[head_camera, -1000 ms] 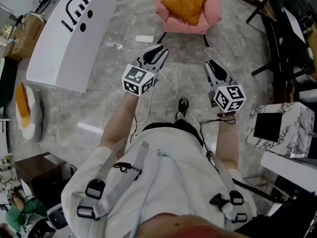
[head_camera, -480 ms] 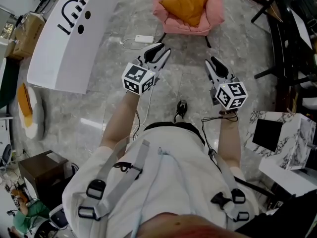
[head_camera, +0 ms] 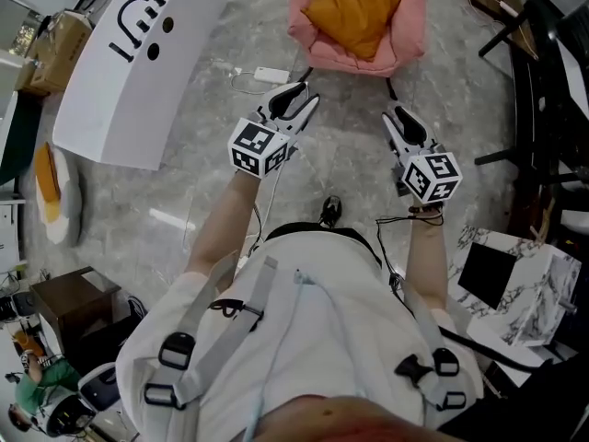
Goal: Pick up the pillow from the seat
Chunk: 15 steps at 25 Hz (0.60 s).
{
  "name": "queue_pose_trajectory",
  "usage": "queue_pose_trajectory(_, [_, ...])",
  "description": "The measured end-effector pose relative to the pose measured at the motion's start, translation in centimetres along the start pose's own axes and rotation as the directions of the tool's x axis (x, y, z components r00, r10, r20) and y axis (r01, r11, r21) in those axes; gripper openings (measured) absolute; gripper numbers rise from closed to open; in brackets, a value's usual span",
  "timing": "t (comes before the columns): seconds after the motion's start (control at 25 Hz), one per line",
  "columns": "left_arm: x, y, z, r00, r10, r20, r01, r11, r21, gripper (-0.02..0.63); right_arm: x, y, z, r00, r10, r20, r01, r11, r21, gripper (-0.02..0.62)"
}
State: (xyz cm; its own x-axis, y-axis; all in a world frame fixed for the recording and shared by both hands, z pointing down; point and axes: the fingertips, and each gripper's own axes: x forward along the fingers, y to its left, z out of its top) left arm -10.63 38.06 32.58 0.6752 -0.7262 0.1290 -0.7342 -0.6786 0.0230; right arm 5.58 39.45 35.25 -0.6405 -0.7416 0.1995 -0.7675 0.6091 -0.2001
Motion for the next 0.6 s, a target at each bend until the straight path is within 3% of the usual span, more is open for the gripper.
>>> queue_pose_trajectory(0.6, [6.2, 4.2, 0.6, 0.998, 0.063, 0.008, -0.063, 0.998, -0.02, 0.161, 5.6, -5.8, 1.0, 0.996, 0.073, -0.057, -0.074, 0.997, -0.015, 0.229])
